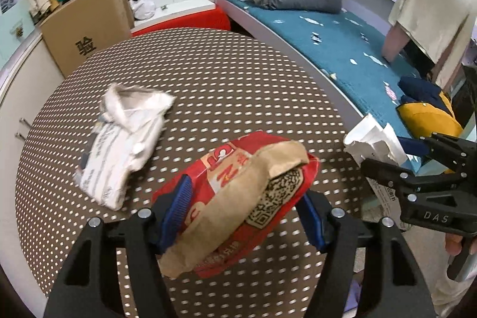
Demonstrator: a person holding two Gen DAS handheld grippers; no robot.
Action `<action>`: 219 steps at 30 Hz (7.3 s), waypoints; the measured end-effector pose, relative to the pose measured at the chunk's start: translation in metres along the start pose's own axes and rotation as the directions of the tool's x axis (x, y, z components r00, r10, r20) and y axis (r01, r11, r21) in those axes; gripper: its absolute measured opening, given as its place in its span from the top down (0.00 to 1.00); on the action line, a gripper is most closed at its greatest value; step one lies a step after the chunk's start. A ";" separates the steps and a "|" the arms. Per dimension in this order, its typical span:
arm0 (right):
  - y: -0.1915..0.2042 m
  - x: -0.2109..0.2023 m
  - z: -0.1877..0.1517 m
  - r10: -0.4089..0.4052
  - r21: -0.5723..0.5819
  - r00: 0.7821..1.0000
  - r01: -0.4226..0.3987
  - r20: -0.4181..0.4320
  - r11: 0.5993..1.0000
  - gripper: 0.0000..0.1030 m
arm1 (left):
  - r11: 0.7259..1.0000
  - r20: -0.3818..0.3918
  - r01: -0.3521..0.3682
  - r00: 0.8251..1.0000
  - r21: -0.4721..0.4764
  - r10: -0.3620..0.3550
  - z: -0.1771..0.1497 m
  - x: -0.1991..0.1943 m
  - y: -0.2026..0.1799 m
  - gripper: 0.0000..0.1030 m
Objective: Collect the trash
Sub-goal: 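Carry the red bag and tissue box over the bucket and open both tools, then move both tools back to the table toward the white paper bag, then grasp the white paper bag with the right tool, then grasp the red-and-white wrapper with the left tool while the right tool holds the paper bag, then carry the wrapper and paper bag over the bucket and open both tools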
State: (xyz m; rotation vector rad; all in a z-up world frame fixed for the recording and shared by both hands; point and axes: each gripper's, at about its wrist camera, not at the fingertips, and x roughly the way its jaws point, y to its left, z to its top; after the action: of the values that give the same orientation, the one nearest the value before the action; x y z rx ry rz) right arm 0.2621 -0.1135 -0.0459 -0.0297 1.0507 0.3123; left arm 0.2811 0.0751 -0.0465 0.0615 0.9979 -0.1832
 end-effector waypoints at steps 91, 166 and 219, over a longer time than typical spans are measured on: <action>-0.247 0.011 -0.102 -0.163 0.525 0.970 0.234 -0.179 0.818 0.20 | 0.959 -0.111 0.114 0.990 0.261 -0.087 0.046 0.095 -0.233 0.21; 0.221 0.132 0.123 0.553 -0.001 0.824 -0.558 -0.124 0.830 0.50 | 0.942 0.060 0.085 0.996 -0.325 -0.069 -0.018 0.023 0.236 0.14; -0.038 -0.030 0.060 0.206 0.141 0.922 -0.263 0.327 0.954 0.93 | 0.995 0.013 -0.076 0.997 -0.058 0.077 0.034 0.006 0.054 0.81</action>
State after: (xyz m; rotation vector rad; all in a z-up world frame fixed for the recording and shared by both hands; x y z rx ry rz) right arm 0.3091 -0.1469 0.0048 0.3061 0.7658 0.4226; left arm 0.3223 0.1230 -0.0347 0.0452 0.9833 -0.0848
